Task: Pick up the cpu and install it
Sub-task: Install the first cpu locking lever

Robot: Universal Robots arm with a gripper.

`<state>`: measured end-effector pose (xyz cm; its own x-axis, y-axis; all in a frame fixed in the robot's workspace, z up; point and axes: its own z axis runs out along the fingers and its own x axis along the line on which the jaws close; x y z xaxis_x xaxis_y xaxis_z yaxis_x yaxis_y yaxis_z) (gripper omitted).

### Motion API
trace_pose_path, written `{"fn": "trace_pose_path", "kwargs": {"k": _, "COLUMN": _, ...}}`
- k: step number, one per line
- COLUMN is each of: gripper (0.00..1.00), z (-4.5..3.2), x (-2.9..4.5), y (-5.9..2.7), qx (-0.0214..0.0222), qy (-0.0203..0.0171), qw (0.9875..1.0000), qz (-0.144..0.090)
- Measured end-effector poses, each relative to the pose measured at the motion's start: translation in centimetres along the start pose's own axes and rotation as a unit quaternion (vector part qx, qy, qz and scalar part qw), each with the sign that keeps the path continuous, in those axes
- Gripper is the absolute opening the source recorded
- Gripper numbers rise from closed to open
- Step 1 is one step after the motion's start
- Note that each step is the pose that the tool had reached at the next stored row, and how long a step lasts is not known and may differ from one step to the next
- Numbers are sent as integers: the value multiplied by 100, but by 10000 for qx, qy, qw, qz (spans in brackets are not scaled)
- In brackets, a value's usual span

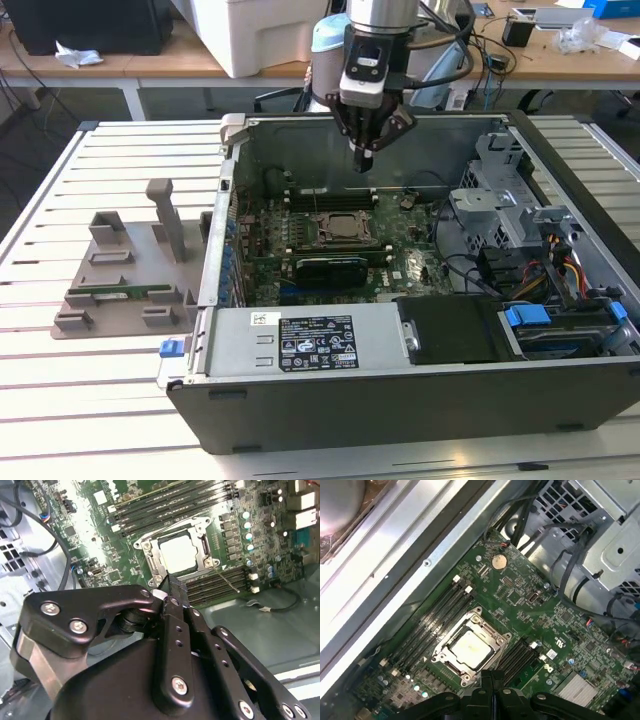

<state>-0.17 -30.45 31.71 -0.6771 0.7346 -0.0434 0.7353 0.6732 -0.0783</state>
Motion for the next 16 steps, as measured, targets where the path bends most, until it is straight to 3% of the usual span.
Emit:
{"fn": "trace_pose_path", "kwargs": {"k": 9, "gripper": 11, "z": 0, "x": 0, "y": 1, "qx": -25, "qy": -45, "qw": 9984, "qz": -567}}
{"fn": "trace_pose_path", "kwargs": {"k": 16, "gripper": 11, "z": 0, "x": 0, "y": 1, "qx": -44, "qy": -79, "qw": 9949, "qz": -1000}}
